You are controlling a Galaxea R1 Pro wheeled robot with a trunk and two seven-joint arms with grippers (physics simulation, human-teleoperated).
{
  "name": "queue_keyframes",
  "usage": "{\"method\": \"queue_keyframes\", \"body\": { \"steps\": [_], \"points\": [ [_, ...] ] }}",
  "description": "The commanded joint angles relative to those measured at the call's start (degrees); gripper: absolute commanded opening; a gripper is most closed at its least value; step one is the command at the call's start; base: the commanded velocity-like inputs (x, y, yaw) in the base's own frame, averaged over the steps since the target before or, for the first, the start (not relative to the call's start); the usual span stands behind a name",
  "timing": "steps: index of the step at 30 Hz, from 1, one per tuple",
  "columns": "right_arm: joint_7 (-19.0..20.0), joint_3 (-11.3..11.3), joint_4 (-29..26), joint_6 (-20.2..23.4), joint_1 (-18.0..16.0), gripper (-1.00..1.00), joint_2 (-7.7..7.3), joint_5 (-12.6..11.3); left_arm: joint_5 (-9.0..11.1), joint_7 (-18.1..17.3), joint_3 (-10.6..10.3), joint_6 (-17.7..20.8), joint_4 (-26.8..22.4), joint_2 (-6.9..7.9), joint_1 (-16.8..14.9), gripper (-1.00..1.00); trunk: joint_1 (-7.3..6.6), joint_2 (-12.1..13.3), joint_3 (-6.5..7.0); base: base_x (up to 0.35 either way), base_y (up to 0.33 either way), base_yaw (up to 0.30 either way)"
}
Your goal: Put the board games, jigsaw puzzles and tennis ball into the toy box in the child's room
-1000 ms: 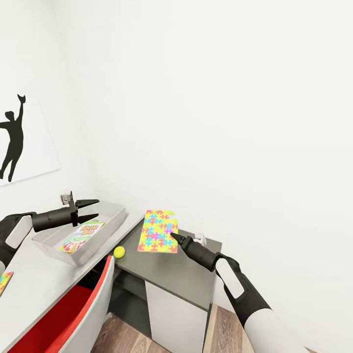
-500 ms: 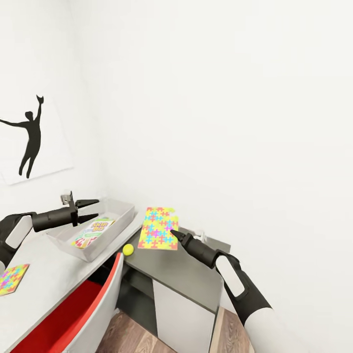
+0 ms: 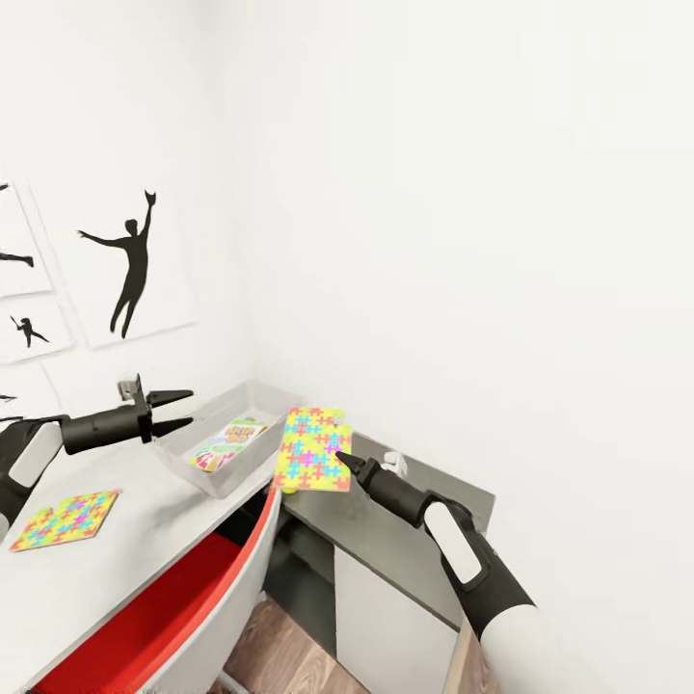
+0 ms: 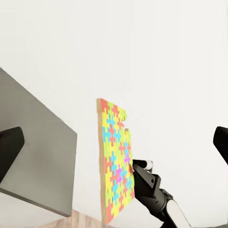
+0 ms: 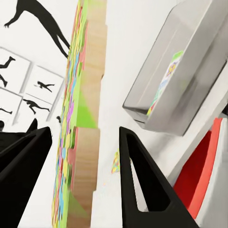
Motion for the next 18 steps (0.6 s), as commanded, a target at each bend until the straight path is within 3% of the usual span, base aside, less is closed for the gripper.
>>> {"method": "queue_keyframes", "body": {
  "steps": [1, 18],
  "points": [
    [-0.01, -0.06, -0.02, 0.33, -0.01, -1.0, 0.0, -0.4, 0.15, -0.19, -0.19, 0.15, -0.4, 0.12, -0.03, 1.0, 0.02, -0.05, -0.03, 0.0, 0.0, 0.228],
    [0.06, -0.09, -0.35, 0.34, -0.02, -1.0, -0.01, -0.4, 0.15, -0.21, -0.2, 0.15, -1.41, 0.22, -0.02, 1.0, 0.02, -0.05, -0.03, 0.0, 0.0, 0.032]
  ]
}}
